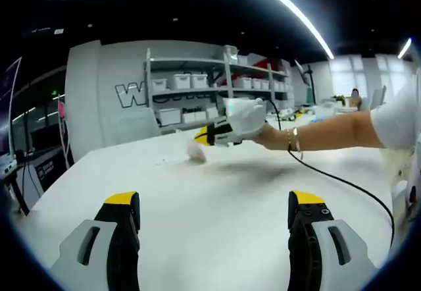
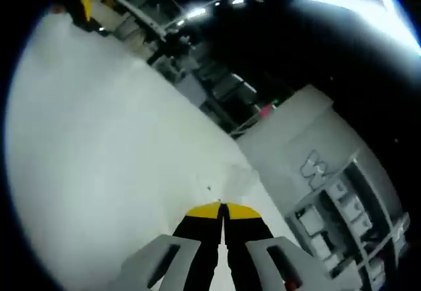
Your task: Open the resealable bag by pulling the two sides of the seal apart until the entire bag opening is separated and visibly accessible.
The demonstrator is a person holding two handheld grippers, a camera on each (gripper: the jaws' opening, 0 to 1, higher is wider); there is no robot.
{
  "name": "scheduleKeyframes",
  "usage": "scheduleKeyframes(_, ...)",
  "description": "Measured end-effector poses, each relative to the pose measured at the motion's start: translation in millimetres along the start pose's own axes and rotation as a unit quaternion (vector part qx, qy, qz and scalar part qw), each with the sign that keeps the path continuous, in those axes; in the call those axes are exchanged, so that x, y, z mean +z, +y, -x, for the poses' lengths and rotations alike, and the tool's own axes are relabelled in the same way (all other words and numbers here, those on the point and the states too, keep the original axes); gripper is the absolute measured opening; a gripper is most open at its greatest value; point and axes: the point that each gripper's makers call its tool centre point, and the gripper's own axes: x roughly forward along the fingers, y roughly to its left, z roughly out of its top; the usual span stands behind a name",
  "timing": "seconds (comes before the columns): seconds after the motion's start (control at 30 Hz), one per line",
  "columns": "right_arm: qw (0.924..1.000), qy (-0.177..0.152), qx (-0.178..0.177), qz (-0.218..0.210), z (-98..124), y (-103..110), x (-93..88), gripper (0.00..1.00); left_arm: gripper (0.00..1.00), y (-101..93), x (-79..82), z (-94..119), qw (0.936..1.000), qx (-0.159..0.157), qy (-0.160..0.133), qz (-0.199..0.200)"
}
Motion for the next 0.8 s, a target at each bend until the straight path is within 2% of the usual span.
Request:
scheduleKeyframes(0.3,0.9992,-0.007,-0.018,-0.036,27.0,-17.8,6.7,0.00,0.92,-3.5,4.6,13.6,1.0000,0.008,-0.004,-0.001)
scheduleKeyframes(0.5,0.9995,-0.009,-0.021,-0.023,44.2,-16.0,13.3,0.00,0.92,-8.2,7.3,21.9,0.9999,0.012,-0.007,-0.003)
scheduleKeyframes(0.8,0.9992,-0.017,-0.027,-0.025,63.6,-15.5,23.7,0.00,0.91,-12.9,4.3,32.5,0.9998,0.015,-0.010,0.002)
